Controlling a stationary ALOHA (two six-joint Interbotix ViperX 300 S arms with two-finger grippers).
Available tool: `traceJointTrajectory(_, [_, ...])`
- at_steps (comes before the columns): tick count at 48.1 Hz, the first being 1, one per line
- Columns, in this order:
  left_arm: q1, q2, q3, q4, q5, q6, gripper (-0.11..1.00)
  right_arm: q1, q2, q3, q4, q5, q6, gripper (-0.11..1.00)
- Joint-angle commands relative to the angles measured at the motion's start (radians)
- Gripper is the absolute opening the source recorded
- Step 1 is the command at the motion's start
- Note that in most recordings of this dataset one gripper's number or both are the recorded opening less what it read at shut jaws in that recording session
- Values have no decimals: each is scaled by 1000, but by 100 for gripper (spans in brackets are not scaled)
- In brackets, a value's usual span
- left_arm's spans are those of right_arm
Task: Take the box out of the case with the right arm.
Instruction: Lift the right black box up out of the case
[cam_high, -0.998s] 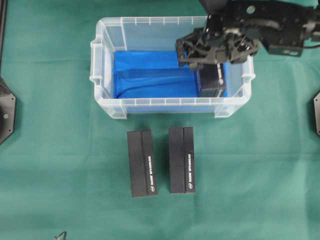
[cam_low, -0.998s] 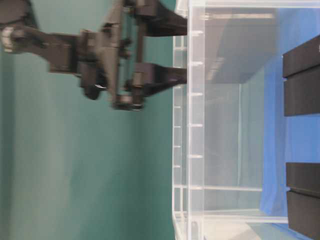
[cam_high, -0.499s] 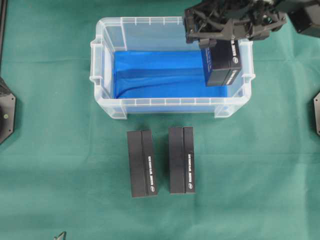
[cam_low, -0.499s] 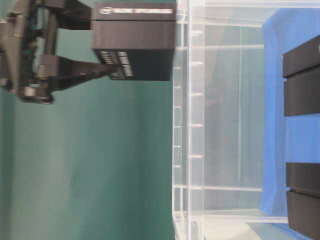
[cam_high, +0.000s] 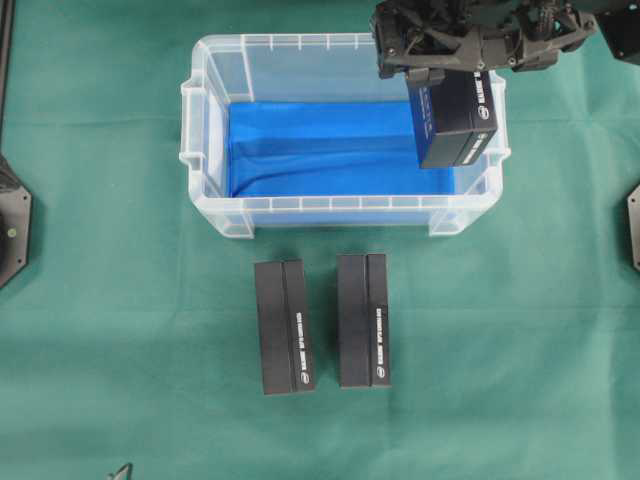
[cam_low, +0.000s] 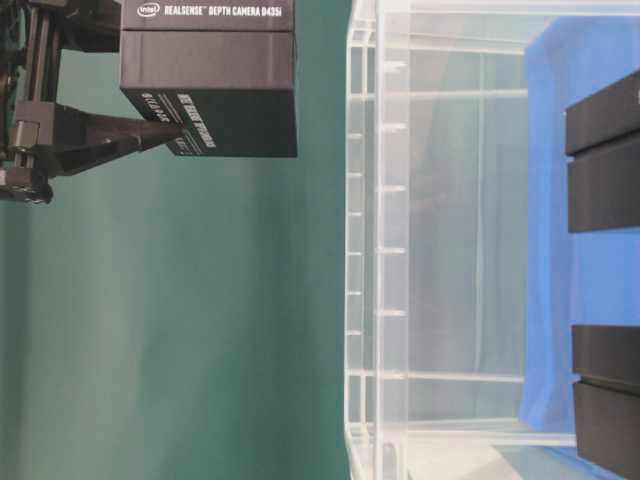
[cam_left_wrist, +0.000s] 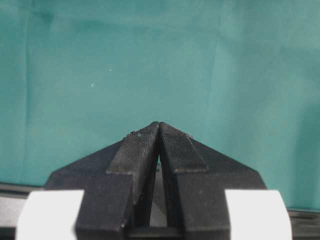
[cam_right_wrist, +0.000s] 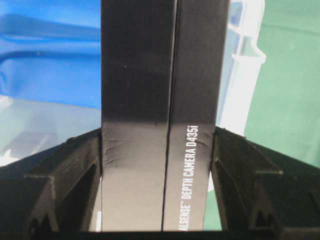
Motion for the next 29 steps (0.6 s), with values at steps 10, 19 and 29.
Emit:
traceJointTrajectory(10, [3, 6, -23, 3, -5, 2, 0, 3, -37, -29, -6, 3, -2, 64])
traceJointTrajectory(19, [3, 8, -23, 3, -5, 2, 0, 3, -37, -29, -9, 3, -2, 64])
traceJointTrajectory(29, [3, 8, -23, 3, -5, 2, 0, 3, -37, -29, -14, 3, -2, 64])
